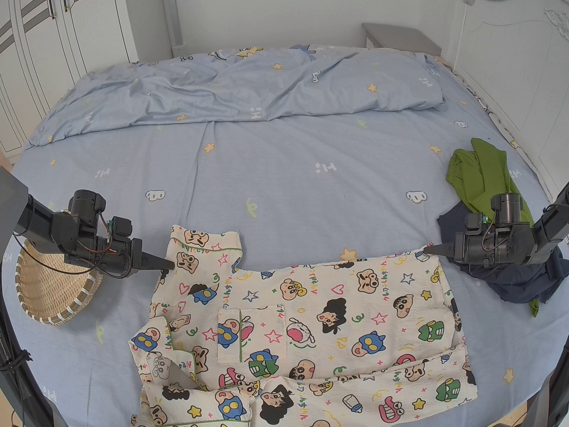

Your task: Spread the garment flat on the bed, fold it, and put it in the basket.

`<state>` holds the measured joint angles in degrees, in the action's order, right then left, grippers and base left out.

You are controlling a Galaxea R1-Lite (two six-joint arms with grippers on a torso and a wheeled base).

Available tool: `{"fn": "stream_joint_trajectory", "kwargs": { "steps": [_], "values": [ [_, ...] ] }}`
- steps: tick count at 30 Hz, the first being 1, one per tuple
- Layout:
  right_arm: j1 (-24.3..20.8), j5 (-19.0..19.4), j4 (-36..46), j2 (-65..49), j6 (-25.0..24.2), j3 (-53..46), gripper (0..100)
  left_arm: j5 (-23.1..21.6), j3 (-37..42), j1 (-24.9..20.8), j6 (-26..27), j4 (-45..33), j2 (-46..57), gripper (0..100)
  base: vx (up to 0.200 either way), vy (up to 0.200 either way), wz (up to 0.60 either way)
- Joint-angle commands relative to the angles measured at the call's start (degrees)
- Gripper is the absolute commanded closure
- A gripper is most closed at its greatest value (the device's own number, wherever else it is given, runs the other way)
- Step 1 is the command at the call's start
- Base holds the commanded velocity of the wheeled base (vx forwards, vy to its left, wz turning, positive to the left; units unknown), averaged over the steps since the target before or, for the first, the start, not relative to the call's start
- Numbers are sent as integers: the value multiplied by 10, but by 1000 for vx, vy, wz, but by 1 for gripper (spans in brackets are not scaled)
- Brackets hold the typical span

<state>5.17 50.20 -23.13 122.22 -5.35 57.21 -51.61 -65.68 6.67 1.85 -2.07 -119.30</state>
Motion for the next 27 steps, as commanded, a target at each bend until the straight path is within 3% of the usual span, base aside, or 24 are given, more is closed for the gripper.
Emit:
{"fn": "stream_joint_trajectory", "kwargs": {
  "steps": [1, 7, 16, 21, 27],
  "values": [
    [1, 2, 0, -7, 0, -5, 100, -2, -2, 3, -11, -6, 5, 100, 0, 0, 0],
    [12, 52, 5, -54, -3, -39, 100, -60, 3, 6, -35, -36, 43, 100, 0, 0, 0],
    [31, 58, 9, -98, 1, -92, 100, -82, 35, 12, -17, -79, 67, 100, 0, 0, 0],
    [41, 87, 9, -118, -1, -108, 100, -87, 58, 23, -6, -80, 82, 100, 0, 0, 0],
    [44, 102, 30, -165, 1, -146, 100, -152, 100, 41, -4, -78, 108, 100, 0, 0, 0]
  ]
}}
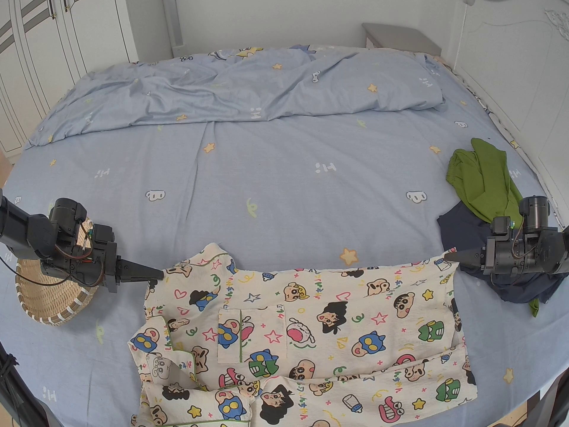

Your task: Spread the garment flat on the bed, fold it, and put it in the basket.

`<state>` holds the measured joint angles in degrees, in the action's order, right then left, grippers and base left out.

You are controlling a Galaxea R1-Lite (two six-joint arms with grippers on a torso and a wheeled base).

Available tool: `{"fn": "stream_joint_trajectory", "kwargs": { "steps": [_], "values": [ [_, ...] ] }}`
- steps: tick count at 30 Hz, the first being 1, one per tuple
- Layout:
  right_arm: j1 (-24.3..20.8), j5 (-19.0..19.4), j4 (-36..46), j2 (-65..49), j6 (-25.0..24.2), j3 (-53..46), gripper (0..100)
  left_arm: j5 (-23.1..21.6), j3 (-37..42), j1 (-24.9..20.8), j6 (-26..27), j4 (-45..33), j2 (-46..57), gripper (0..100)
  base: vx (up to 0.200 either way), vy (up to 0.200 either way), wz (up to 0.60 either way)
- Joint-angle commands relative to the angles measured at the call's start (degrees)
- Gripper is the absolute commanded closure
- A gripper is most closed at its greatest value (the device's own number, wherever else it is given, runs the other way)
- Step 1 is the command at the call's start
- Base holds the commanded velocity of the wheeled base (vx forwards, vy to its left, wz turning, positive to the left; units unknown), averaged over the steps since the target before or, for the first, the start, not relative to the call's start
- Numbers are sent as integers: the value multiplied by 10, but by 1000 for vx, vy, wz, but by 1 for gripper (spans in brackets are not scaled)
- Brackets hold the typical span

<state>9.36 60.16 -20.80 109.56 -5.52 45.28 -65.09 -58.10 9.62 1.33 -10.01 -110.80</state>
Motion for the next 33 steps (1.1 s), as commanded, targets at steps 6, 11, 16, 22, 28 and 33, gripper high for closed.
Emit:
{"fn": "stream_joint_trajectory", "kwargs": {
  "steps": [6, 11, 16, 22, 28, 33],
  "values": [
    [7, 3, 5, -65, 6, -77, 100, -24, 69, 16, 27, 3, 43, 100, 0, 0, 0],
    [10, 3, 6, -88, 11, -117, 100, -25, 121, 26, 35, 12, 59, 100, 0, 0, 0],
    [19, 2, 5, -107, 12, -153, 100, -25, 171, 37, 35, 49, 72, 100, 0, 0, 0],
    [30, 3, 5, -116, 32, -185, 100, -26, 207, 60, 34, 67, 89, 100, 0, 0, 0],
    [39, 2, 5, -129, 33, -212, 100, -24, 258, 64, 34, 67, 140, 100, 0, 0, 0],
    [50, 2, 2, -131, 40, -237, 100, -25, 293, 63, 35, 69, 155, 100, 0, 0, 0]
  ]
}}
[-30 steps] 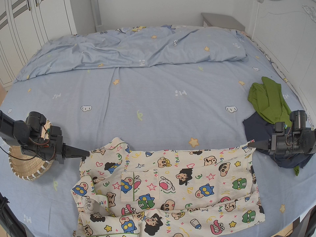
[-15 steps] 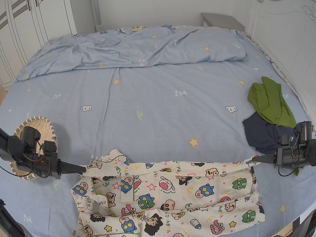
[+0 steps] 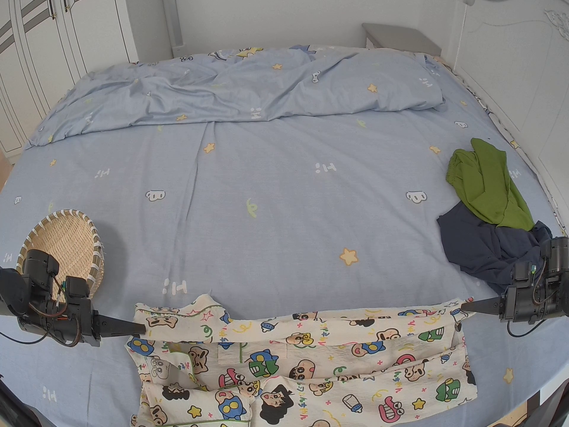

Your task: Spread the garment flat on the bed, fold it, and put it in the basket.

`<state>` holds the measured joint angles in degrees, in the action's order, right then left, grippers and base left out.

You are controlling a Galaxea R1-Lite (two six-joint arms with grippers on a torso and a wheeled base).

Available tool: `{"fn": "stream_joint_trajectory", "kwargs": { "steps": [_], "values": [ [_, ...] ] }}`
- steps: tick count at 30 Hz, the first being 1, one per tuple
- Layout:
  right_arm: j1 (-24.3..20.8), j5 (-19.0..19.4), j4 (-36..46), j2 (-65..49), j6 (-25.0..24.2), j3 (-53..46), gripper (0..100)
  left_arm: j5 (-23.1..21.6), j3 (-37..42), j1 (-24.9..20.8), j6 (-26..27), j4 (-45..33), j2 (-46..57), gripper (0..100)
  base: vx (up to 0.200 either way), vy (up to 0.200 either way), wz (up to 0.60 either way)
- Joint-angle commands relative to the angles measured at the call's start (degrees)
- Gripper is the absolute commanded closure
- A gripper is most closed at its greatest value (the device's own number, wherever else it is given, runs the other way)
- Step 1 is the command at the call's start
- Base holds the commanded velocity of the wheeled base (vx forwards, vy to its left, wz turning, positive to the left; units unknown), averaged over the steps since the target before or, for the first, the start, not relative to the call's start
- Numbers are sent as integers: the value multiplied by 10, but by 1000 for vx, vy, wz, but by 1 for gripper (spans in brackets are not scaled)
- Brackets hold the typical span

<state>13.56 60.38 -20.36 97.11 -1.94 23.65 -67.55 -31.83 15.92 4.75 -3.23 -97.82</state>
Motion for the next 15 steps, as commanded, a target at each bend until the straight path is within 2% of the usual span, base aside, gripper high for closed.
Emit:
{"fn": "stream_joint_trajectory", "kwargs": {
  "steps": [1, 8, 15],
  "values": [
    [9, -1, -2, -6, 4, -24, 100, 0, 37, 0, 1, 2, 25, 100, 0, 0, 0],
    [35, -1, -2, -3, 11, -34, 100, 2, 75, 12, 4, 44, 20, 100, 0, 0, 0],
    [34, -3, -9, 27, 11, -41, 100, 15, 108, 7, 4, 85, -6, 100, 0, 0, 0]
  ]
}}
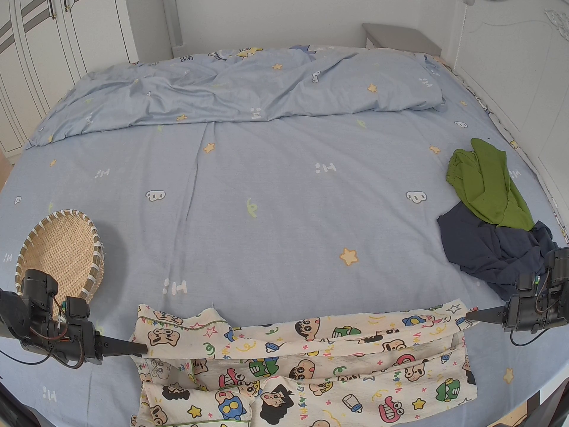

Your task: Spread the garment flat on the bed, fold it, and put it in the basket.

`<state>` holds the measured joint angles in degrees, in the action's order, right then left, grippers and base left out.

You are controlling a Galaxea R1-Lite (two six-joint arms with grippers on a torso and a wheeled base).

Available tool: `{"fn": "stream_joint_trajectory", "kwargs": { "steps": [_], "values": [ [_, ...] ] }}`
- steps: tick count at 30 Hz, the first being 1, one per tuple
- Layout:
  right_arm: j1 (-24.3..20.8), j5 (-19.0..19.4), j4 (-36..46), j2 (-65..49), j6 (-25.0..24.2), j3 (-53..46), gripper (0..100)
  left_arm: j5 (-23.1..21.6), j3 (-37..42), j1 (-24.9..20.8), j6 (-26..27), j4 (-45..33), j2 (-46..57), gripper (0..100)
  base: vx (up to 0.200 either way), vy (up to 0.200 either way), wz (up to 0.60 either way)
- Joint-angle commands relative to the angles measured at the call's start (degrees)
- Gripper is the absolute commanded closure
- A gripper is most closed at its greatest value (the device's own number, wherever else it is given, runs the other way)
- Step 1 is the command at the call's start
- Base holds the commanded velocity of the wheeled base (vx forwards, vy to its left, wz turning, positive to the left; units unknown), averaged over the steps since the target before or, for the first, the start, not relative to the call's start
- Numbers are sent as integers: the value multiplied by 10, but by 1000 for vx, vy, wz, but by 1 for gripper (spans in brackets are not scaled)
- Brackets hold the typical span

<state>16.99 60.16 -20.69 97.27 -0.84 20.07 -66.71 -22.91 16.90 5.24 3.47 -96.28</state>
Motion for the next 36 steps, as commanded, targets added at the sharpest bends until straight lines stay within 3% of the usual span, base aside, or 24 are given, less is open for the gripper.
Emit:
{"fn": "stream_joint_trajectory", "kwargs": {
  "steps": [1, 9, 19, 36],
  "values": [
    [0, 0, -10, 28, 1, -6, 100, 11, 25, -3, 0, 30, -29, 100, 0, 0, 0],
    [1, 1, -57, 53, 0, -22, 100, 23, 78, -5, -1, 156, -80, 100, 0, 0, 0],
    [10, 0, -59, 72, 0, -22, 100, 54, 75, -8, 1, 161, -105, 100, 0, 0, 0],
    [-6, -5, -69, 105, 1, -35, 100, 56, 73, -2, 1, 155, -102, 100, 0, 0, 0]
  ]
}}
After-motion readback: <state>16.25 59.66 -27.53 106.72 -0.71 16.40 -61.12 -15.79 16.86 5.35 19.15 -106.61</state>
